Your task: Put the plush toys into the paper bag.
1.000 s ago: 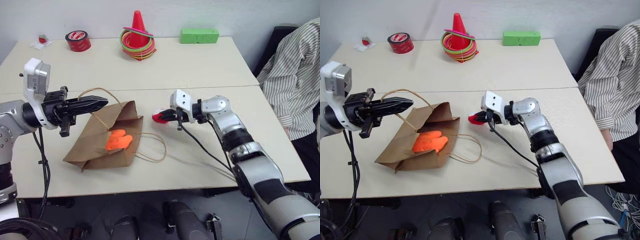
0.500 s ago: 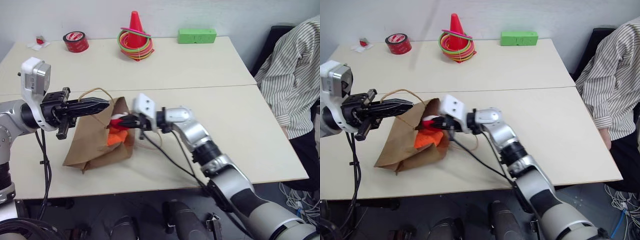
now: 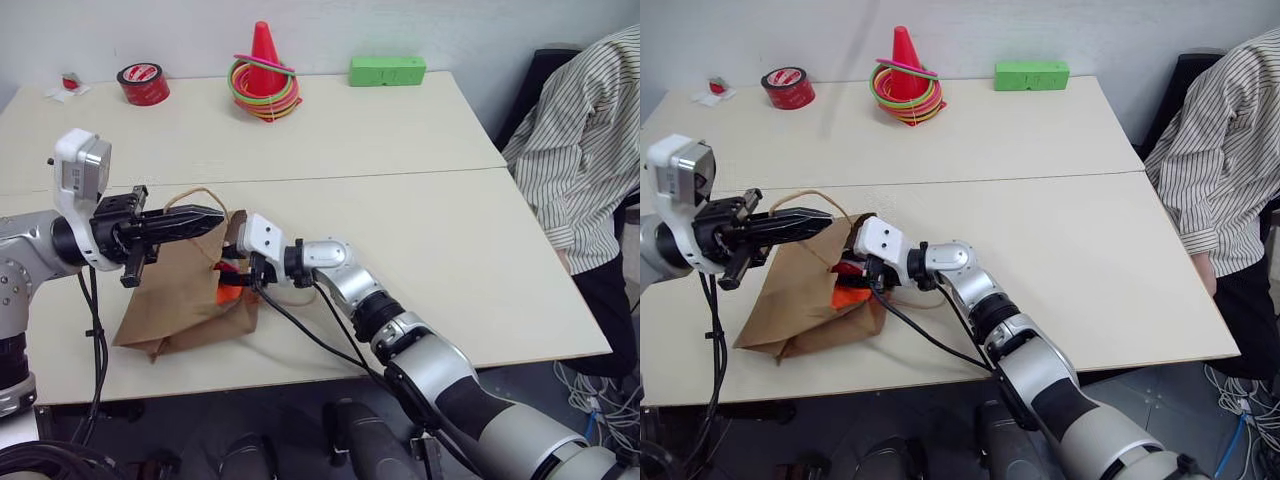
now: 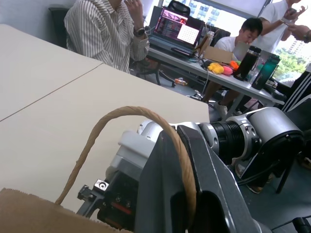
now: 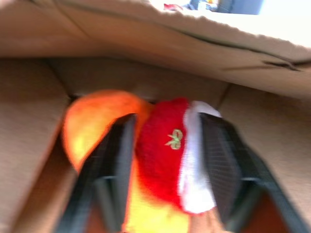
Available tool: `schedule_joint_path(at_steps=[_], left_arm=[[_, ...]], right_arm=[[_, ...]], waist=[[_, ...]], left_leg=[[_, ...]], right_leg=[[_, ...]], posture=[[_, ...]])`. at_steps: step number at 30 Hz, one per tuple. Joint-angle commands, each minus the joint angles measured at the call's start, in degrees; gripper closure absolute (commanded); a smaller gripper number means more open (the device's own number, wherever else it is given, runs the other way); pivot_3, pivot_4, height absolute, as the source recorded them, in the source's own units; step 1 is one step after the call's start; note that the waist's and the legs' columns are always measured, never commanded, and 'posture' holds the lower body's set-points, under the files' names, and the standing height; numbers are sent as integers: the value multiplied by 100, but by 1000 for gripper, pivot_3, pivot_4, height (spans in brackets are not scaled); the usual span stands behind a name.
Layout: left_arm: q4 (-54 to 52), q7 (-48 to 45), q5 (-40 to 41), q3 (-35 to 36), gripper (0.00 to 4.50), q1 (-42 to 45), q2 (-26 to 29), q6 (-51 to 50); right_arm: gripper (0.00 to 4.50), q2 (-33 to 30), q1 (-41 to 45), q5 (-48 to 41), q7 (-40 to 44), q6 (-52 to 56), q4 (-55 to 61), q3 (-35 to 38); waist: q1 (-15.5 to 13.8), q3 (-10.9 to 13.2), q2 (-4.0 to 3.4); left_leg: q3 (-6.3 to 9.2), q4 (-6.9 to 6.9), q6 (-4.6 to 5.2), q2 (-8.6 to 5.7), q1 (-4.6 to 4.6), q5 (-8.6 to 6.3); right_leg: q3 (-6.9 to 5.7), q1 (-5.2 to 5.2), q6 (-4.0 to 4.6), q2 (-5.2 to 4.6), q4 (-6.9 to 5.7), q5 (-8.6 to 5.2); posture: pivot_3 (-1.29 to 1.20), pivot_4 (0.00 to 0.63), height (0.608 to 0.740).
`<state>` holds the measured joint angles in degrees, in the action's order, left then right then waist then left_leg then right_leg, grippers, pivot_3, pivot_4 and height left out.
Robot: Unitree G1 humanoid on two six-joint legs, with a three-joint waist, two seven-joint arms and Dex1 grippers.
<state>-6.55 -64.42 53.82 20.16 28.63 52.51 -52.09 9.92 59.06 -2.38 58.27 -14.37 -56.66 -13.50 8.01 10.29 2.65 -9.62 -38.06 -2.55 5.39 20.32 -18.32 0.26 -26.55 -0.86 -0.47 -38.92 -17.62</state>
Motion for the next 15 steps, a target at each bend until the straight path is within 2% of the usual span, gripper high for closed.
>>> schedule_joint_path(at_steps=[1, 4, 6, 9, 12, 15], left_arm=[[-252, 30, 133, 225, 4500, -81, 35, 88], [-322, 60, 164, 292, 4500, -197, 60, 67], [-364, 77, 190, 335, 4500, -261, 74, 52], [-411, 89, 226, 363, 4500, -291, 86, 31], [-460, 100, 265, 361, 4500, -303, 83, 20], [-495, 112, 286, 347, 4500, -298, 76, 19]], right_arm=[[1028, -223, 29, -483, 560, 432, 358, 347], [25, -647, -12, -935, 1368, 1548, 951, 480], [25, -1125, -72, -1094, 1933, 2374, 1414, 394], [25, -1748, -48, -978, 2304, 3251, 1653, 166], [25, -2064, 63, -440, 2061, 3194, 1214, -138], [25, -1971, 211, -210, 1705, 3075, 736, -182]], waist=[[-9, 0, 0], [-26, 0, 0], [-34, 0, 0], [-47, 0, 0], [-13, 0, 0], [34, 1, -1]], left_leg=[[0, 0, 0, 0, 0, 0], [2, -1, 1, -1, 2, 0], [3, -2, 1, -1, 2, 0], [6, -3, 2, -2, 2, -1], [6, -3, 1, -3, 1, -1], [3, 2, -3, -2, -1, 1]], right_leg=[[0, 0, 0, 0, 0, 0], [0, 0, 0, -1, 1, 0], [-1, 1, 0, -2, 1, 0], [-2, 2, 0, -2, 1, 0], [-1, 2, 0, -1, 1, 0], [1, -1, 5, 4, -1, -3]], posture=[[0, 150, 740], [0, 150, 740], [0, 150, 740], [0, 150, 740], [0, 150, 740], [0, 150, 740]])
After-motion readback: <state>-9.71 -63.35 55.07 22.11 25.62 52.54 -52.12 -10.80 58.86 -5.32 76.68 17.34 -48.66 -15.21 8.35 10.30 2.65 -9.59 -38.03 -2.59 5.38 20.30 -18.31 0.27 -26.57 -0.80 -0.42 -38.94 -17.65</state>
